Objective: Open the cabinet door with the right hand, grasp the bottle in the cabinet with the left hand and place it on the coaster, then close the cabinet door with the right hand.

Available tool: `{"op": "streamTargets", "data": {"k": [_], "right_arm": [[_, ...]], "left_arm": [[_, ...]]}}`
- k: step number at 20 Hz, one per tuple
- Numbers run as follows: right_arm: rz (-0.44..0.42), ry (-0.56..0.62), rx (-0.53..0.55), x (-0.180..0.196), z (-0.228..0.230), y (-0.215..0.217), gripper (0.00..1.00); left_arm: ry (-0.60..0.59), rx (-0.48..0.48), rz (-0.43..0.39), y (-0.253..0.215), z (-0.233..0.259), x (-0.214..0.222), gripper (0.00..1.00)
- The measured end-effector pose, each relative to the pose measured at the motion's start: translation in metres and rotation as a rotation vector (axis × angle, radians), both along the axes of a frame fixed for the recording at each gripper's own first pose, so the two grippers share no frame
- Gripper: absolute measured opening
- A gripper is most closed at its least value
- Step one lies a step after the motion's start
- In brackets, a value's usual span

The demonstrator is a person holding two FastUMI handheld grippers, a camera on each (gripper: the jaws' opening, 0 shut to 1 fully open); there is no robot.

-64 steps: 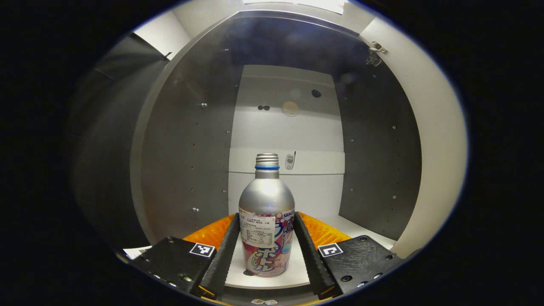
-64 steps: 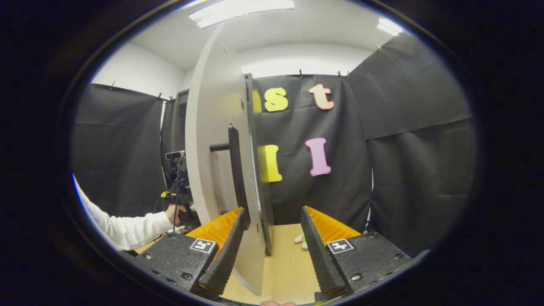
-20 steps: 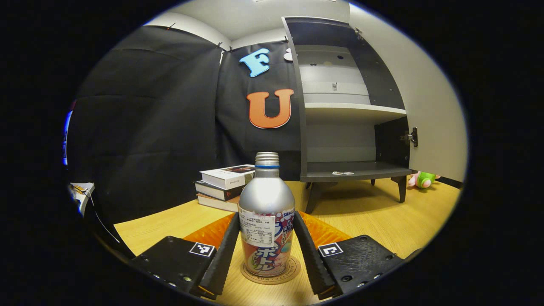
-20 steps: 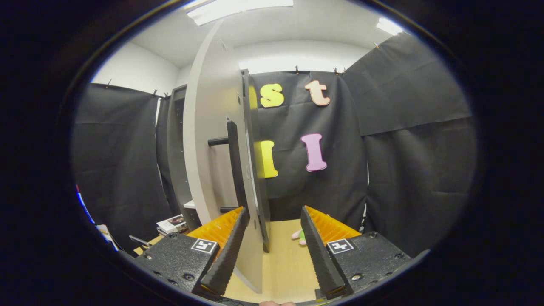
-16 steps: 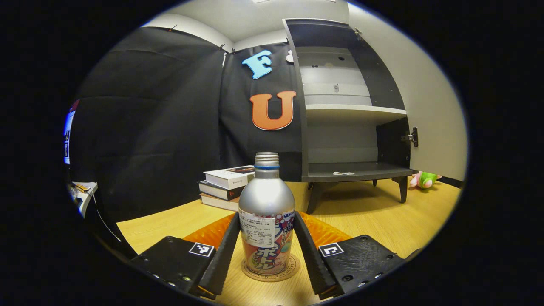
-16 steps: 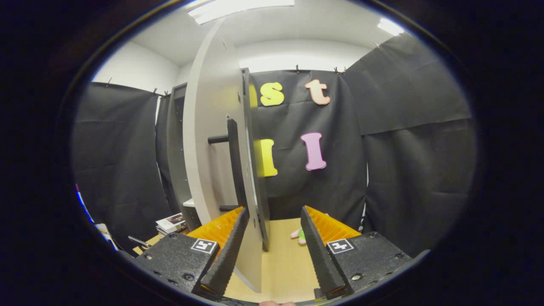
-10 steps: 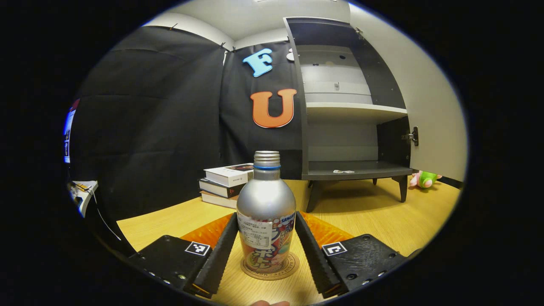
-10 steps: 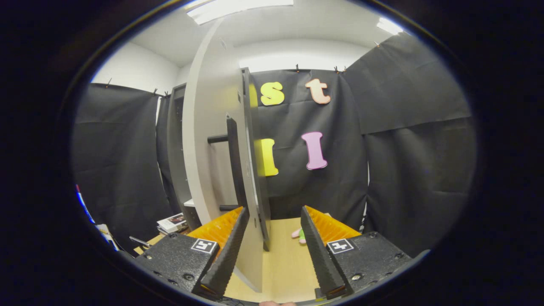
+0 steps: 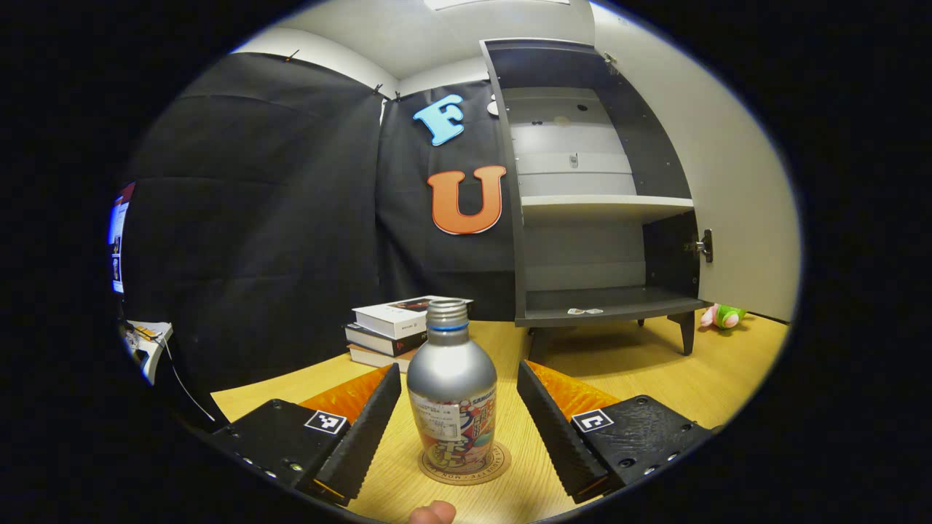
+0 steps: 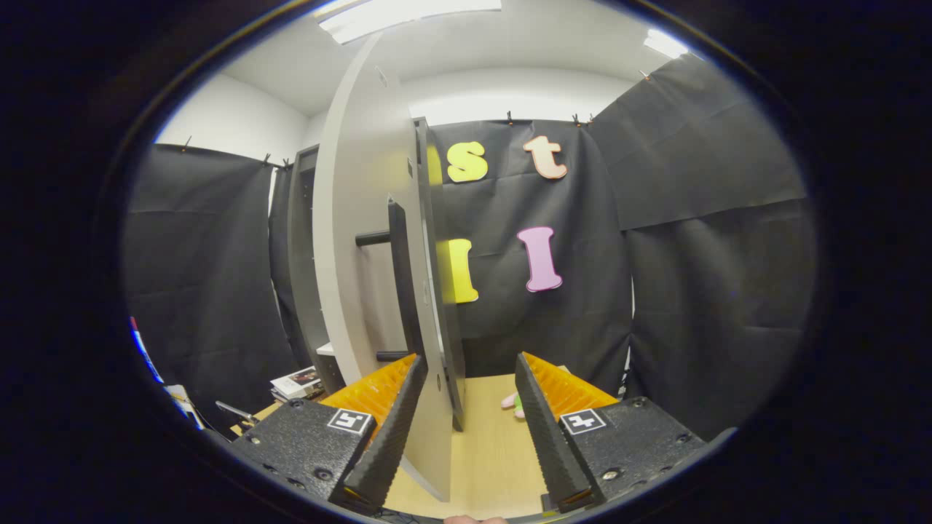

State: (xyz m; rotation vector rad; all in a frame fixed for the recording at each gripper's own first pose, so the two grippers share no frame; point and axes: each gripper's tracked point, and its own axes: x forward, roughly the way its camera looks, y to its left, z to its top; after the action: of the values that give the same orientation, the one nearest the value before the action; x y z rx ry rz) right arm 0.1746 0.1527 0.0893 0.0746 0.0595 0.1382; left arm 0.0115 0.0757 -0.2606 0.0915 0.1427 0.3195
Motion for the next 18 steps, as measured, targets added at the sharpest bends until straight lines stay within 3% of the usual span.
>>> {"op": "streamTargets", "data": {"k": [11, 18], "right_arm": [[0.013, -0.049, 0.045, 0.003, 0.008, 0.002, 0.80], [-0.049, -0.109, 0.067, 0.016, 0.015, -0.008, 0.80]], "left_arm": [[-0.055, 0.015, -0.061, -0.017, 0.133, 0.005, 0.96], [-0.080, -0.016, -0.174, -0.053, 0.219, 0.011, 0.96]]}}
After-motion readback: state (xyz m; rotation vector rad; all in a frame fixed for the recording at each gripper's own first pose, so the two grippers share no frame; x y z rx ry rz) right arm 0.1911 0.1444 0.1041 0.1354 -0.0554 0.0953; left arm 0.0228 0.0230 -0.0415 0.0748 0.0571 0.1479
